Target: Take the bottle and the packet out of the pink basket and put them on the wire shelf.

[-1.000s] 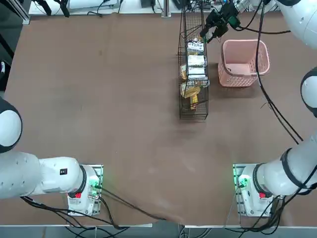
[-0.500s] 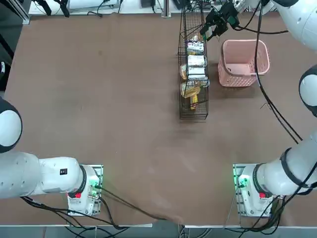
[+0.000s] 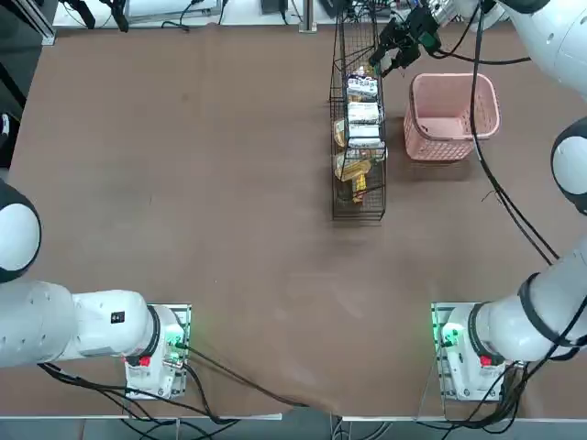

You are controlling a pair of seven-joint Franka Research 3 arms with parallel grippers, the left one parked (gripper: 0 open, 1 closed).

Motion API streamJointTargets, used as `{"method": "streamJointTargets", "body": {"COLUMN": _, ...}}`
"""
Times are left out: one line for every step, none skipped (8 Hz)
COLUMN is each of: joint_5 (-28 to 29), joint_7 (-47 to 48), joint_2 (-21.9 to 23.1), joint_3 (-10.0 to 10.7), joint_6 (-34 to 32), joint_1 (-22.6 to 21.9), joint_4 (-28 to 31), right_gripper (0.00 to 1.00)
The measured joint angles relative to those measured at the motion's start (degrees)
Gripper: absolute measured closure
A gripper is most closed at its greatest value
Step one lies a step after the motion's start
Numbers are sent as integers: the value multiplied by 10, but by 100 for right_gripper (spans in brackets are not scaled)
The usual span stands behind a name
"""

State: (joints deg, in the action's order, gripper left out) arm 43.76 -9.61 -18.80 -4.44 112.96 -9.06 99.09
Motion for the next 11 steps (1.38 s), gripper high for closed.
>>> {"method": "streamJointTargets", "body": {"joint_5": 0, "joint_7": 0, "joint_2": -1, "joint_3": 0, "joint_6": 0, "joint_1": 0, "joint_4": 0, "right_gripper": 44}}
{"method": "streamJointTargets", "body": {"joint_5": 0, "joint_7": 0, "joint_2": -2, "joint_3": 0, "joint_6": 0, "joint_1": 0, "joint_4": 0, "right_gripper": 44}}
{"method": "streamJointTargets", "body": {"joint_5": 1, "joint_7": 0, "joint_2": -3, "joint_3": -1, "joint_6": 0, "joint_1": 0, "joint_4": 0, "right_gripper": 44}}
{"method": "streamJointTargets", "body": {"joint_5": 2, "joint_7": 0, "joint_2": -4, "joint_3": -1, "joint_6": 0, "joint_1": 0, "joint_4": 0, "right_gripper": 44}}
{"method": "streamJointTargets", "body": {"joint_5": 3, "joint_7": 0, "joint_2": -6, "joint_3": -1, "joint_6": 0, "joint_1": 0, "joint_4": 0, "right_gripper": 44}}
{"method": "streamJointTargets", "body": {"joint_5": 4, "joint_7": 0, "joint_2": -7, "joint_3": -1, "joint_6": 0, "joint_1": 0, "joint_4": 0, "right_gripper": 44}}
{"method": "streamJointTargets", "body": {"joint_5": 4, "joint_7": 0, "joint_2": -8, "joint_3": -2, "joint_6": 0, "joint_1": 0, "joint_4": 0, "right_gripper": 44}}
{"method": "streamJointTargets", "body": {"joint_5": 4, "joint_7": 0, "joint_2": -8, "joint_3": -2, "joint_6": 1, "joint_1": 0, "joint_4": -1, "right_gripper": 44}}
{"method": "streamJointTargets", "body": {"joint_5": 5, "joint_7": 0, "joint_2": -9, "joint_3": -3, "joint_6": 2, "joint_1": 0, "joint_4": -1, "right_gripper": 44}}
{"method": "streamJointTargets", "body": {"joint_5": 5, "joint_7": 0, "joint_2": -9, "joint_3": -3, "joint_6": 3, "joint_1": -1, "joint_4": -1, "right_gripper": 44}}
{"method": "streamJointTargets", "body": {"joint_5": 5, "joint_7": 0, "joint_2": -9, "joint_3": -3, "joint_6": 4, "joint_1": -1, "joint_4": -1, "right_gripper": 44}}
